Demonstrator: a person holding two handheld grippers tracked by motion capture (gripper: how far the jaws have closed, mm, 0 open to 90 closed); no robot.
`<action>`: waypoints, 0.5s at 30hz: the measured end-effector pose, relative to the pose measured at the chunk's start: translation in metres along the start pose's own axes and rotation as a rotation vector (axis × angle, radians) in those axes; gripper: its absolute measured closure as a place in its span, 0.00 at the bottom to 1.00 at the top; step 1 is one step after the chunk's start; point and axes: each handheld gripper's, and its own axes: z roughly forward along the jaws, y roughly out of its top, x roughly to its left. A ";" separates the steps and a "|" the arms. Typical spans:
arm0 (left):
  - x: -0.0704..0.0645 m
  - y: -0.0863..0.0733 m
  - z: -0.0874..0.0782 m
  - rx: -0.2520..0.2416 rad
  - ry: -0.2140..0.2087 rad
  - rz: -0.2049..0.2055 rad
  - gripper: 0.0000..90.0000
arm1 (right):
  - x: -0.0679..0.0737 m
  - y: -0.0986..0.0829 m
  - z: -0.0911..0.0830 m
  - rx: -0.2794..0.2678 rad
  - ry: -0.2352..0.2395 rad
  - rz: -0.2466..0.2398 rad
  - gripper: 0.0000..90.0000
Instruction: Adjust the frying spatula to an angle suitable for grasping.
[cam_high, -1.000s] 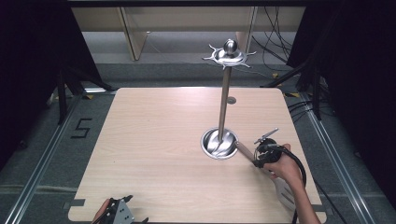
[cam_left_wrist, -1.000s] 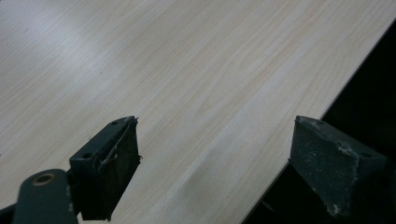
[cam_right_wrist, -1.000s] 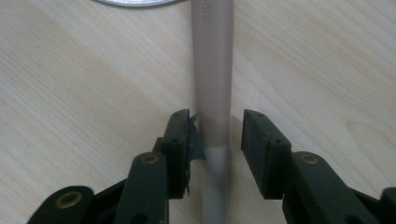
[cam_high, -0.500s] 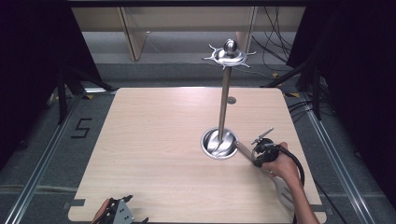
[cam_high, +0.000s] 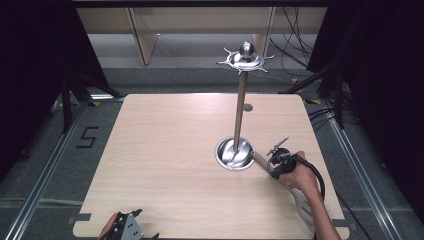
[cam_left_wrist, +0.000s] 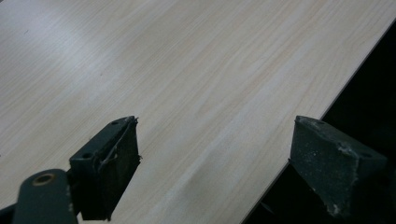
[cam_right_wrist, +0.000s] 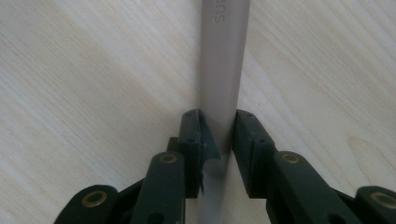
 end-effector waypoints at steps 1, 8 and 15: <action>0.001 0.000 -0.001 -0.001 0.009 0.011 0.17 | -0.002 -0.001 0.000 -0.016 0.003 -0.019 0.82; -0.001 0.000 0.001 -0.010 0.029 -0.008 0.17 | -0.001 -0.006 -0.014 -0.073 0.003 -0.009 0.83; 0.000 0.000 -0.001 -0.008 0.002 -0.002 0.17 | -0.002 -0.012 -0.029 -0.152 0.007 0.024 0.83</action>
